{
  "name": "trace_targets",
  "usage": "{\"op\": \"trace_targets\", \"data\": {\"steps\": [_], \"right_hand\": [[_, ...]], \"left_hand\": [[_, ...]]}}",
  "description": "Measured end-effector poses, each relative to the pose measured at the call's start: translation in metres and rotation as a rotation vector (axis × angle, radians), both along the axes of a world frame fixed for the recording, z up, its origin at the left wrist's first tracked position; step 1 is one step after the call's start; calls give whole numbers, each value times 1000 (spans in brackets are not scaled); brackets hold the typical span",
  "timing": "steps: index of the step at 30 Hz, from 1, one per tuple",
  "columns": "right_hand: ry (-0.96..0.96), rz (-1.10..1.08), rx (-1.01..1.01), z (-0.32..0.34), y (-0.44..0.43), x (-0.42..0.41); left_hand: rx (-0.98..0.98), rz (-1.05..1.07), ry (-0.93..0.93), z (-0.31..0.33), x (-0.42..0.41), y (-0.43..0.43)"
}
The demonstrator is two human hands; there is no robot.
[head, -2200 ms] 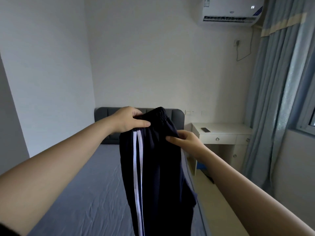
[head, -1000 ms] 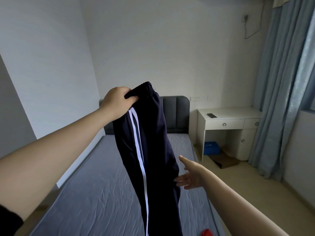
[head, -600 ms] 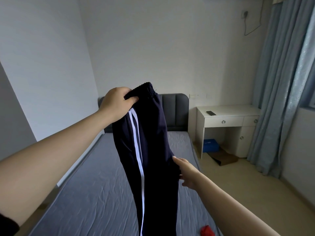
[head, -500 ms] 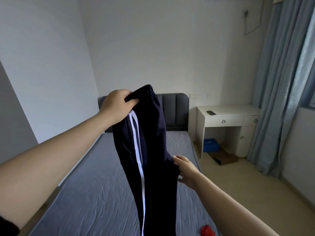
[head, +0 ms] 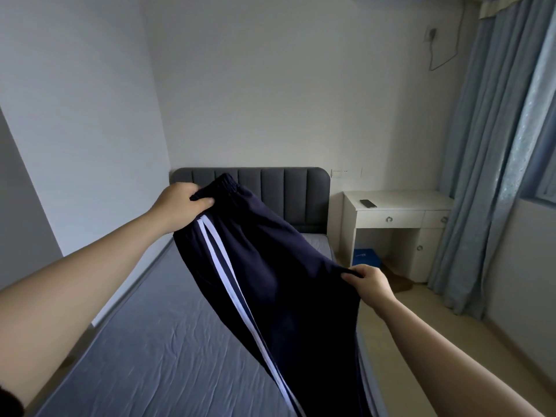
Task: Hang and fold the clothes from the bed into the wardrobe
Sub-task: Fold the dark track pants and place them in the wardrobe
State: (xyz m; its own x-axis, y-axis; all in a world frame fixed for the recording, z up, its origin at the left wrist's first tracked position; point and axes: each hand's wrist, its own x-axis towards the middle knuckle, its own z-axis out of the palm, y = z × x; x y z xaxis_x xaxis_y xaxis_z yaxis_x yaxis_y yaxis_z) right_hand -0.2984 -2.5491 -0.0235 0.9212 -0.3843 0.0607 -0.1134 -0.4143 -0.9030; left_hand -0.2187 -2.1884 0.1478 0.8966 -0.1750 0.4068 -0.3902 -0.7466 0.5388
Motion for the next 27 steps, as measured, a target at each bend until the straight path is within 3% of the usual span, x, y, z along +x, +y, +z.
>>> {"op": "trace_targets", "data": {"steps": [8, 16, 19, 24, 27], "right_hand": [[73, -34, -107, -12, -33, -19], [159, -227, -164, -44, -98, -83], [179, -342, -115, -60, -139, -121], [165, -549, 177, -81, -203, -184], [156, -675, 215, -93, -234, -225]], "left_hand": [[-2, -46, 80, -21, -11, -24], [62, -129, 90, -39, -42, -120], [77, -198, 126, -49, -60, -175], [101, -318, 149, -67, -94, -264], [94, -397, 189, -83, -115, -311]]}}
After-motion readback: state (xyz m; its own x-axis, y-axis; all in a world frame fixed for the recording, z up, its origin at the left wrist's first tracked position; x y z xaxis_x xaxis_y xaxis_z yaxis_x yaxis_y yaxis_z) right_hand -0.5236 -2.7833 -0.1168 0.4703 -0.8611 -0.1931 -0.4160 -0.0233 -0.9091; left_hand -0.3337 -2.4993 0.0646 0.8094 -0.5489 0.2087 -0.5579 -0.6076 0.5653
